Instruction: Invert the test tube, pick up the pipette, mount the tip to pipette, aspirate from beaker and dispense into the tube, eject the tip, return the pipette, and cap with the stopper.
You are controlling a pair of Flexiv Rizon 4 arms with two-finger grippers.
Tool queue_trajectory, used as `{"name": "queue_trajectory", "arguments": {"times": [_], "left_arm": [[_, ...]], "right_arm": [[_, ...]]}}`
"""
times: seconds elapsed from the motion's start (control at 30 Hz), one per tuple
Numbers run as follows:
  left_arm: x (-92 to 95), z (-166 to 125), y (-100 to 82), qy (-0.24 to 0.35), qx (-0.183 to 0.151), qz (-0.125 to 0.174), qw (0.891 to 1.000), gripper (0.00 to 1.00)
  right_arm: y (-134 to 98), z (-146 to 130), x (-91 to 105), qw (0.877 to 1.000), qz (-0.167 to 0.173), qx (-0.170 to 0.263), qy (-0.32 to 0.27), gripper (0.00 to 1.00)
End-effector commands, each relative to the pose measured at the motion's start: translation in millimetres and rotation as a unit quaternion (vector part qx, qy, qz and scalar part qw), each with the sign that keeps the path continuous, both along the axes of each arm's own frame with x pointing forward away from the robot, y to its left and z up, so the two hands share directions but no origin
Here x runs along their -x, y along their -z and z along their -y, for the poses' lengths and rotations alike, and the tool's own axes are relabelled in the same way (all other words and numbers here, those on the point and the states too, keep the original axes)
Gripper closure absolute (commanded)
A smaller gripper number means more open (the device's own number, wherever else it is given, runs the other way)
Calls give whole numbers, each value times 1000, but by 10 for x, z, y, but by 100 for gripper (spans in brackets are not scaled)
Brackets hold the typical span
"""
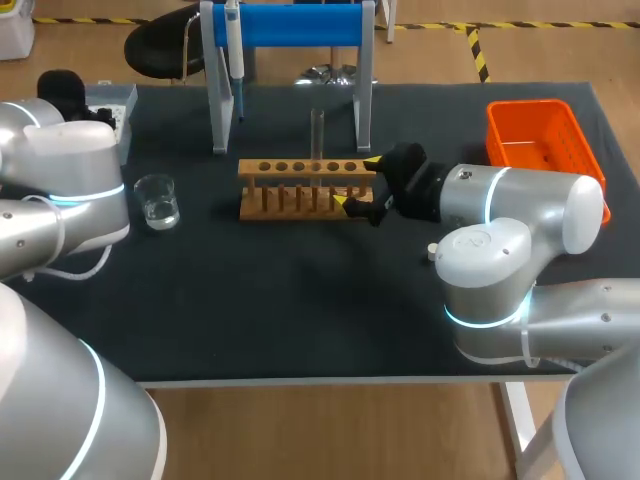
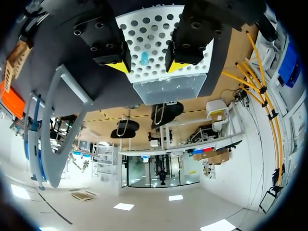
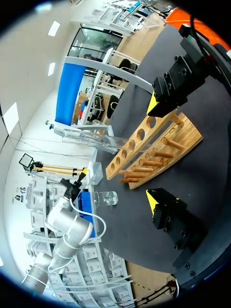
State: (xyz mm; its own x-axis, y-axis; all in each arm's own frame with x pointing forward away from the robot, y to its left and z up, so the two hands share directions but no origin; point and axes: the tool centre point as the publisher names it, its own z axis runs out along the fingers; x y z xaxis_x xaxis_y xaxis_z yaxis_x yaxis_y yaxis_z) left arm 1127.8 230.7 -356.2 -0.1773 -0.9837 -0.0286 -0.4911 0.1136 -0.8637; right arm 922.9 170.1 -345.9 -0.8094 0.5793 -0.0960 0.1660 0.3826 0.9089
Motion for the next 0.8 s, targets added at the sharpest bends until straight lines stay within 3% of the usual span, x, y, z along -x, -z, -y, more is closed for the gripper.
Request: {"name": "queue_trajectory", "arguments": {"times": [0.03,0.8], "left_arm": [[-52,-5,32,0,0,-1,1000,57],[-104,8,80,4,0,-5,1000,65]], "right_arm": [[2,9,1,1000,0,-1,-1,0],[2,9,1,1000,0,-1,-1,0]]}}
